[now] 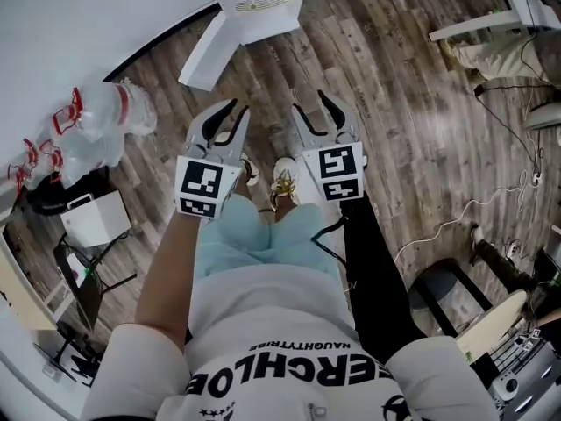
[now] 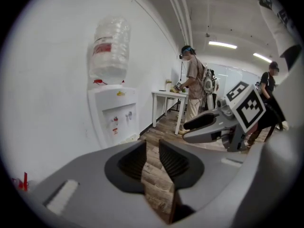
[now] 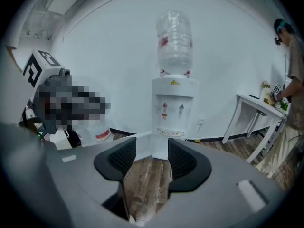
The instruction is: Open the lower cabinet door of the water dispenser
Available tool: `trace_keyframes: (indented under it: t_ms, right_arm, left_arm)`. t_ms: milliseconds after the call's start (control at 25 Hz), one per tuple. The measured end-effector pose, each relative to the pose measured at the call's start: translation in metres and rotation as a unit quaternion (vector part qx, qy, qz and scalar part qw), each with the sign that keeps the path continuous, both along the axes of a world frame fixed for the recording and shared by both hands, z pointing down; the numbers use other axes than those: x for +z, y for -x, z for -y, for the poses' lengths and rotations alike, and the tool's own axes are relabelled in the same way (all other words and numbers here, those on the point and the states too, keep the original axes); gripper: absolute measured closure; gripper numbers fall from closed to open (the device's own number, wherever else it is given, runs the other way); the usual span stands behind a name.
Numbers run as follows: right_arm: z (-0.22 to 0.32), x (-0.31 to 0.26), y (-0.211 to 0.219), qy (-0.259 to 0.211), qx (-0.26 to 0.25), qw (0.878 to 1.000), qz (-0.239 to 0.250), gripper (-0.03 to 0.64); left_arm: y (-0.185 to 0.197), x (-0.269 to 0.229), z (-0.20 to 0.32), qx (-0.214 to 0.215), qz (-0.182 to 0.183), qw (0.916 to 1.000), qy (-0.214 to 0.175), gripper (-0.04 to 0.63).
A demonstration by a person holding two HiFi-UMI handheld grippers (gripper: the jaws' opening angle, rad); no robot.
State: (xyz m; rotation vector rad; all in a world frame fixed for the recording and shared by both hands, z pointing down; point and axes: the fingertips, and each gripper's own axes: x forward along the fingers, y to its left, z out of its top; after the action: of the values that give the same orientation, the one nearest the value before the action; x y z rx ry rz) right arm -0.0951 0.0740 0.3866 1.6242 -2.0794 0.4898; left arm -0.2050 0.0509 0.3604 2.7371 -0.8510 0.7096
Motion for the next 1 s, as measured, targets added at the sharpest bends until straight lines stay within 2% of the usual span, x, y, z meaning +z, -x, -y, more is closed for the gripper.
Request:
trace_keyframes:
  t_ms: [280, 440, 560, 800, 1000]
  right_arm:
    - [-0.024, -0.068, -0.014, -0.039, 0.025, 0.999, 0.015, 0.411]
    - [-0.033, -0.105, -0.016, -0.062, 0.017, 0.998, 0.008, 0.411]
    - [-0.038, -0.130, -0.016, -0.080, 0.018, 0.997, 0.003, 0.411]
    - [-0.045, -0.171, -0.015, -0.115, 0.005, 0.993, -0.014, 0.411]
    - [-0.049, -0.201, -0.011, -0.146, 0.002, 0.989, -0.007, 0.411]
  left_arm:
    - [0.010, -0.054, -0.017, -0.016, -0.007, 0.9998, -0.012, 0.500]
    - [0.010, -0.088, -0.031, -0.003, -0.010, 0.9991, -0.042, 0.500]
    - [0.016, -0.110, -0.036, -0.009, -0.015, 0.9981, -0.059, 0.500]
    - [0.028, -0.158, -0.033, -0.046, -0.045, 0.9949, -0.078, 0.500]
    - [0.041, -0.200, -0.029, -0.075, -0.078, 0.9881, -0.109, 0.500]
